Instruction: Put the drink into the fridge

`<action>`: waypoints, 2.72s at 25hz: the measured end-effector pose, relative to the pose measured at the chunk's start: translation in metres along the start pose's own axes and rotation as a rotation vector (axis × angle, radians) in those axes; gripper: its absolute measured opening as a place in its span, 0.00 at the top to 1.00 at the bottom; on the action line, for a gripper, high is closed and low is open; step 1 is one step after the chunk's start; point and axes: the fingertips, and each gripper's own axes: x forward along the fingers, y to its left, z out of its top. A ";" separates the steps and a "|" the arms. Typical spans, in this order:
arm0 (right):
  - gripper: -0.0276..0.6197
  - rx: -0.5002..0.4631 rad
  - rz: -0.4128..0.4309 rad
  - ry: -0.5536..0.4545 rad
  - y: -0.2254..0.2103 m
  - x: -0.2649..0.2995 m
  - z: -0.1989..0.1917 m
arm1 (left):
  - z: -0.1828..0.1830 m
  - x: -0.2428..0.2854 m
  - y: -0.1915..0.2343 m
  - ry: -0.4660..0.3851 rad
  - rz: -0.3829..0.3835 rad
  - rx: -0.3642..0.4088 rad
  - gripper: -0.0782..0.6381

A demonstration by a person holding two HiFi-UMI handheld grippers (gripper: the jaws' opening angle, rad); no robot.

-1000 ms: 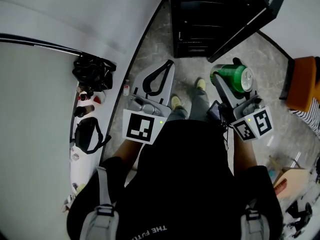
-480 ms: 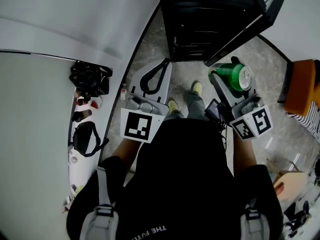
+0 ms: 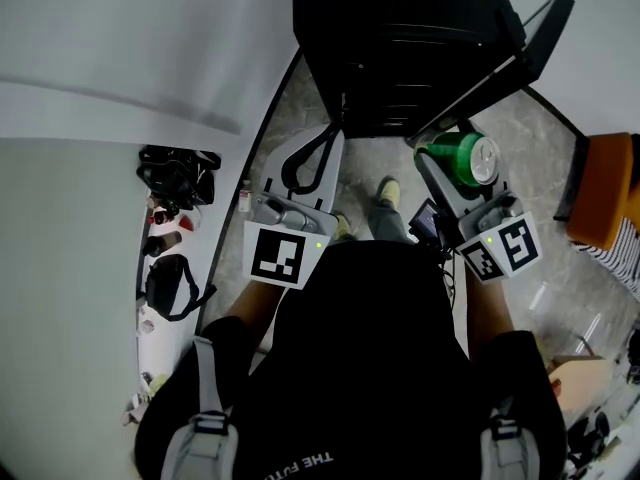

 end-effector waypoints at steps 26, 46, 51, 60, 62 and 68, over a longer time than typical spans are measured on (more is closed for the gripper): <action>0.44 -0.064 0.073 0.136 -0.095 0.045 -0.040 | -0.022 0.078 -0.010 0.067 0.085 -0.002 0.87; 0.44 -0.107 0.062 0.284 -0.153 0.122 -0.151 | -0.115 0.088 0.028 0.209 0.167 -0.102 0.87; 0.44 -0.126 0.017 0.308 -0.181 0.138 -0.183 | -0.148 0.094 0.030 0.247 0.152 -0.117 0.87; 0.44 -0.130 -0.055 0.326 -0.226 0.167 -0.233 | -0.185 0.108 0.032 0.286 0.162 -0.133 0.87; 0.44 -0.145 -0.058 0.339 -0.235 0.171 -0.243 | -0.190 0.109 0.029 0.304 0.161 -0.123 0.87; 0.44 -0.204 -0.090 0.344 -0.260 0.191 -0.256 | -0.199 0.112 0.030 0.337 0.169 -0.104 0.87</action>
